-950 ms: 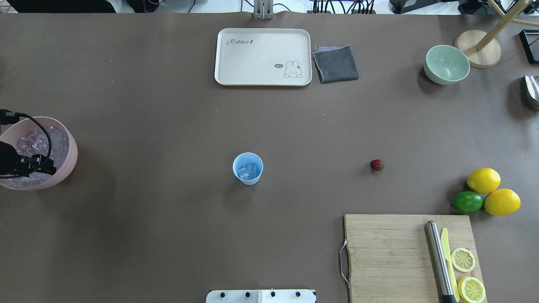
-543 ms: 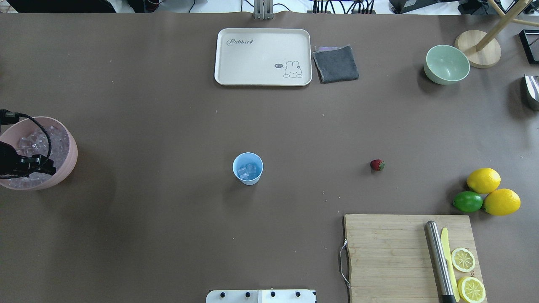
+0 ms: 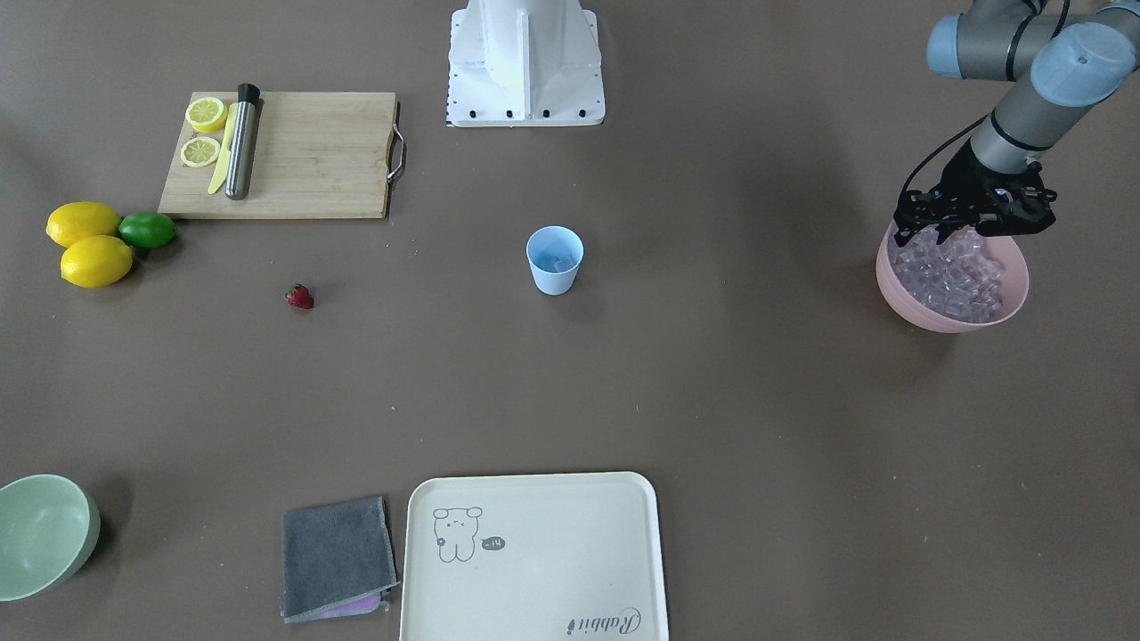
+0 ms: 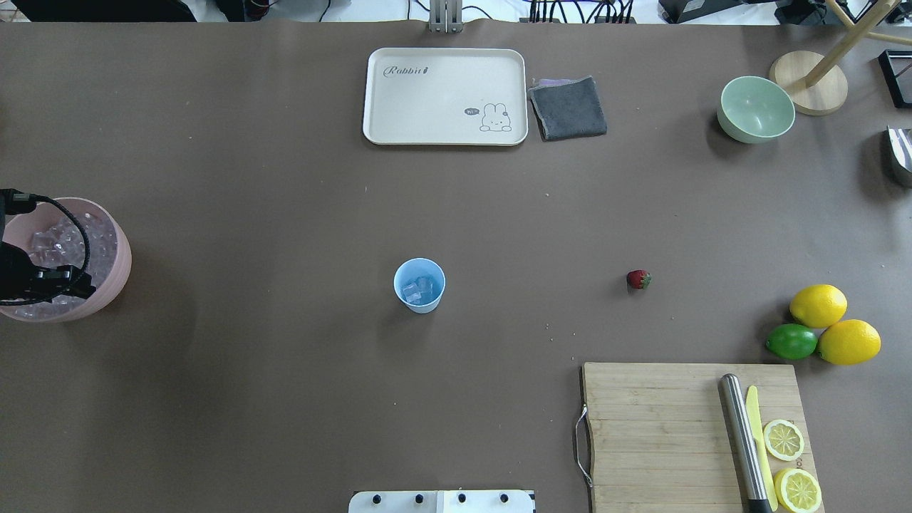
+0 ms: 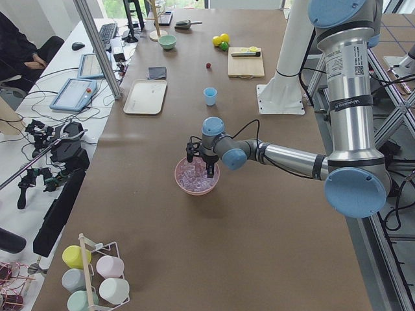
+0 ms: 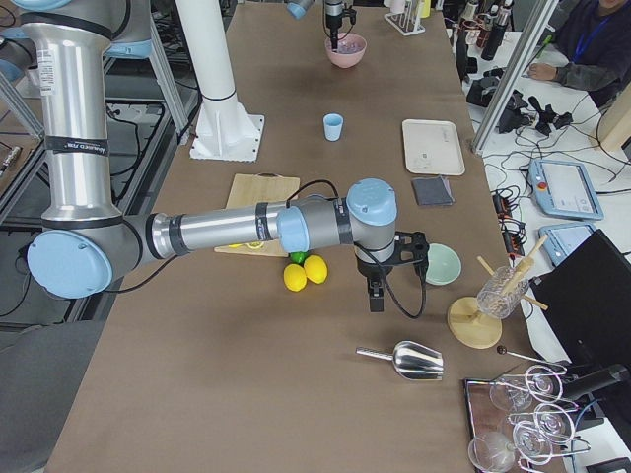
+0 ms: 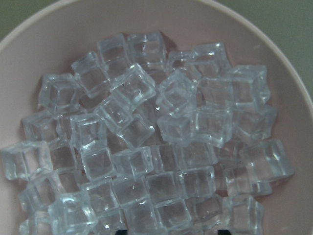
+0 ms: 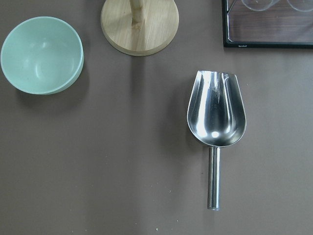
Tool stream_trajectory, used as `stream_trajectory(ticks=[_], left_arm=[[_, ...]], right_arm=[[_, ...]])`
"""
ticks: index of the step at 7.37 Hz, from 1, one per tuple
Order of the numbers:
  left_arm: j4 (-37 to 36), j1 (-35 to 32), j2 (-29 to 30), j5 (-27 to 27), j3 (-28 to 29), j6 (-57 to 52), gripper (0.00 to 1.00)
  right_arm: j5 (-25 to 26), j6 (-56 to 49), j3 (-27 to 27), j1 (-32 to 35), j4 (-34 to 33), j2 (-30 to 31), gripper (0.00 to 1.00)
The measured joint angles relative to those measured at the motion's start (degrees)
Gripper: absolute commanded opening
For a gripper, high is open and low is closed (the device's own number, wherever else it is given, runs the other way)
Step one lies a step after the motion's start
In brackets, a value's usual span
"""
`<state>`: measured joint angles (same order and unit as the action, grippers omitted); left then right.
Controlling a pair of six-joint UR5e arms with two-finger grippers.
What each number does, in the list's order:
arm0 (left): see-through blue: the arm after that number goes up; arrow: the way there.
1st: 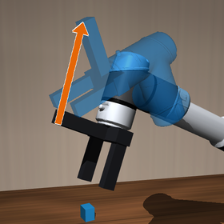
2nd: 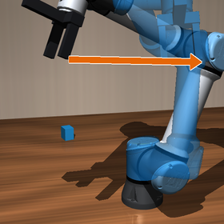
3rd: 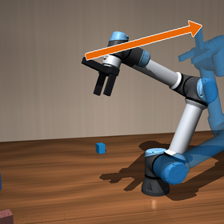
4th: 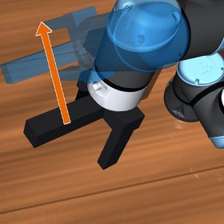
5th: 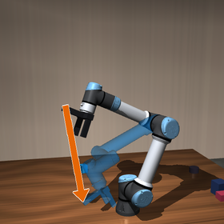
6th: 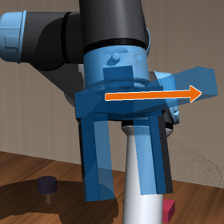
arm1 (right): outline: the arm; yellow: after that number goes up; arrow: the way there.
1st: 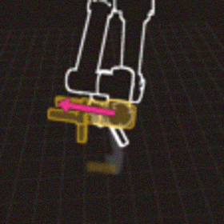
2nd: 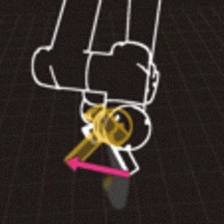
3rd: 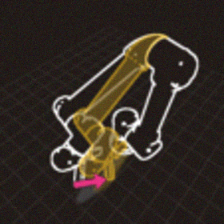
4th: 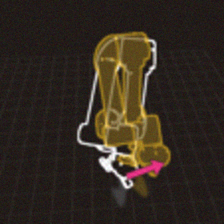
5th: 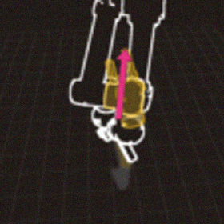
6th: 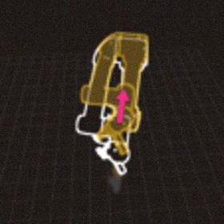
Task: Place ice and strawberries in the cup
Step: 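Close the left gripper on another ice cube and lift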
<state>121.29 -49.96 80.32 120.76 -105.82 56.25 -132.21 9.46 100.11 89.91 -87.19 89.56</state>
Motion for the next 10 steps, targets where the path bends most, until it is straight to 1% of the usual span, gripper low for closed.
stream_trajectory(ticks=[1,6,10], left_arm=[[-0.01,0.02,0.0,0.0,0.0,0.0,0.0],[-0.08,-0.19,0.46,0.46,-0.21,-0.66,0.0],[-1.67,-2.8,0.42,0.74,-0.14,-8.94,0.0]], right_arm=[[0.07,0.02,0.0,0.0,0.0,0.0,1.0],[0.11,0.13,0.0,0.0,-0.16,-0.38,1.0],[0.11,0.86,0.0,0.0,-0.18,-0.46,1.0]])
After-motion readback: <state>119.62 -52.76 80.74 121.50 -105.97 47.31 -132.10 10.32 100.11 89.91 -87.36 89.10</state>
